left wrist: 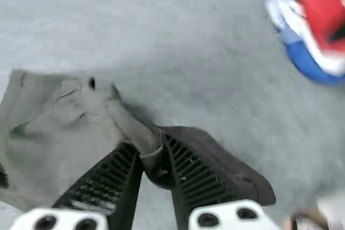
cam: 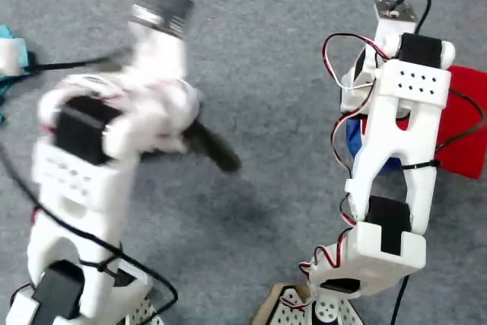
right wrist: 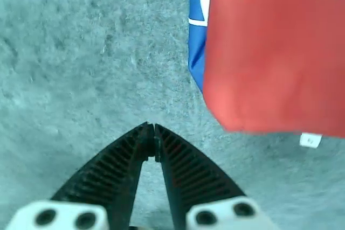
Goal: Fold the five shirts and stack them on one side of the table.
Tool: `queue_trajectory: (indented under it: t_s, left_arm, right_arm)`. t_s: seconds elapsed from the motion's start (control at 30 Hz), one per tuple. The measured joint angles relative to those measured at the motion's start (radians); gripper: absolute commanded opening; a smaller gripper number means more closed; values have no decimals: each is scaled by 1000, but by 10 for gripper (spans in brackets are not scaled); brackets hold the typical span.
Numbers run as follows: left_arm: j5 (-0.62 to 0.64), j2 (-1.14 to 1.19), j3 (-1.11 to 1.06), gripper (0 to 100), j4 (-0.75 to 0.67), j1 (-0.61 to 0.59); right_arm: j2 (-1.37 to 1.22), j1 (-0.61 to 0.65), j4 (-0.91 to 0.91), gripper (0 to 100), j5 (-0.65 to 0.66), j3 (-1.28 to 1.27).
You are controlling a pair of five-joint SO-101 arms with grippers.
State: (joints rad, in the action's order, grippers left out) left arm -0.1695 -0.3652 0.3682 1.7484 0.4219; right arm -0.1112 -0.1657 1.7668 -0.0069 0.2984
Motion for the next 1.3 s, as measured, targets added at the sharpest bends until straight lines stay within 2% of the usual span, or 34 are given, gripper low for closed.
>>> queue_trajectory:
  t_s: [0.2, 0.37, 0.53, 0.6, 0.77, 0.93, 1.07, 1.23, 1.3]
  left_arm:
    - [0, -38, -106, 19, 0, 71]
    - [0, -189, -130, 35, 0, 71]
    - [0, -344, -256, 233, 0, 57]
    - [9, -416, -324, 246, 0, 8]
    - [2, -611, -445, 250, 0, -224]
    - [-43, -773, -551, 250, 0, -598]
    - [-81, -839, -672, 247, 0, -873]
    - [-124, -856, -902, 247, -68, -1128]
    - [-140, -856, -977, 247, -110, -1206]
  right_arm:
    - [0, 3, 0, 40, 150, 0]
    - [0, 66, -5, 196, 207, -2]
    - [0, 221, -20, 330, 210, -3]
    - [0, 295, -63, 350, 210, -3]
    - [-23, 434, -135, 351, 212, 2]
    - [-183, 522, -123, 351, 147, 124]
    - [-344, 614, -52, 351, 133, 295]
    - [-552, 741, -11, 351, 140, 575]
    - [-634, 789, -11, 350, 186, 694]
